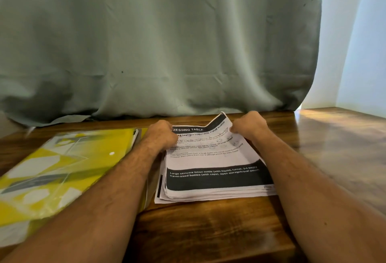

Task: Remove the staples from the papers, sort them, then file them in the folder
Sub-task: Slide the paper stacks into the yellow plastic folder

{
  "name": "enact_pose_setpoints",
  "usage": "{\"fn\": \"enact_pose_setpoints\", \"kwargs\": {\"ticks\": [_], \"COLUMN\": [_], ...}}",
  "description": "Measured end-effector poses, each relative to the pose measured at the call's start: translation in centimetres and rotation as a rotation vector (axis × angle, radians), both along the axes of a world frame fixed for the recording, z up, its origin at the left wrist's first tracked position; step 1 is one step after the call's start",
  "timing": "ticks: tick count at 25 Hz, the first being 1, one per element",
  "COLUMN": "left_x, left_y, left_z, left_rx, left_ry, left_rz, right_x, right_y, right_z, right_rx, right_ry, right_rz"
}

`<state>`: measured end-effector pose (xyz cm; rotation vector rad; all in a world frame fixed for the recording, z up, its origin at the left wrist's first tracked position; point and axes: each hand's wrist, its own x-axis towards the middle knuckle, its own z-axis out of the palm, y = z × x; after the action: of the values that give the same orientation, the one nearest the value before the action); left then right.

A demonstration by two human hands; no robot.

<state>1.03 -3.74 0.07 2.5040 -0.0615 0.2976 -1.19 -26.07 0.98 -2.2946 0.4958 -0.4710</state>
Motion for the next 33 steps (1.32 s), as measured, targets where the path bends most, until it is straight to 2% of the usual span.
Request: {"fn": "enact_pose_setpoints", "kwargs": {"ticks": [1,4,7,10,12,14,16,19,21,23,24,26,29,33], "left_x": [0.0,0.3,0.4,1.0,1.3,1.5,1.6,1.3,0.7,-0.2,-0.5,-0.6,-0.4,-1.2], "left_y": [0.0,0.2,0.3,0.6,0.7,0.8,0.9,1.1,1.2,1.6,1.9,2.3,3.2,5.2], "left_z": [0.0,0.0,0.0,-0.2,-0.3,-0.4,-0.2,0.7,1.8,3.0,3.3,3.3,3.8,4.3], "left_rx": [-0.008,-0.072,-0.111,-0.143,-0.191,-0.287,-0.401,-0.733,-0.963,-1.092,-1.105,-1.087,-1.034,-1.150], "left_ry": [0.003,0.031,0.055,0.075,0.088,0.094,0.079,0.073,0.144,0.321,0.410,0.492,0.445,0.354], "left_rz": [0.001,0.001,-0.012,-0.016,-0.016,-0.012,-0.012,-0.060,-0.137,-0.247,-0.302,-0.358,-0.307,-0.269], "right_x": [0.1,0.0,-0.6,-1.0,-1.3,-1.4,-1.5,-1.6,-1.5,-1.4,-1.3,-1.3,-1.6,-1.2], "right_y": [-0.2,-0.3,0.2,0.4,0.3,0.1,-0.4,-1.2,-1.4,-0.8,-0.4,0.7,1.8,2.4], "right_z": [0.0,0.3,0.7,0.7,0.7,1.1,1.8,2.3,2.4,2.4,2.3,2.0,1.4,0.8], "right_rx": [0.077,0.071,0.164,0.293,0.281,0.234,0.272,0.434,0.569,0.583,0.577,0.735,0.946,0.915], "right_ry": [0.002,-0.015,-0.074,-0.013,0.053,0.036,-0.001,-0.057,-0.099,-0.126,-0.137,-0.126,-0.020,0.037], "right_rz": [0.023,0.105,0.242,0.313,0.302,0.259,0.217,0.166,0.141,0.161,0.178,0.279,0.493,0.656]}}
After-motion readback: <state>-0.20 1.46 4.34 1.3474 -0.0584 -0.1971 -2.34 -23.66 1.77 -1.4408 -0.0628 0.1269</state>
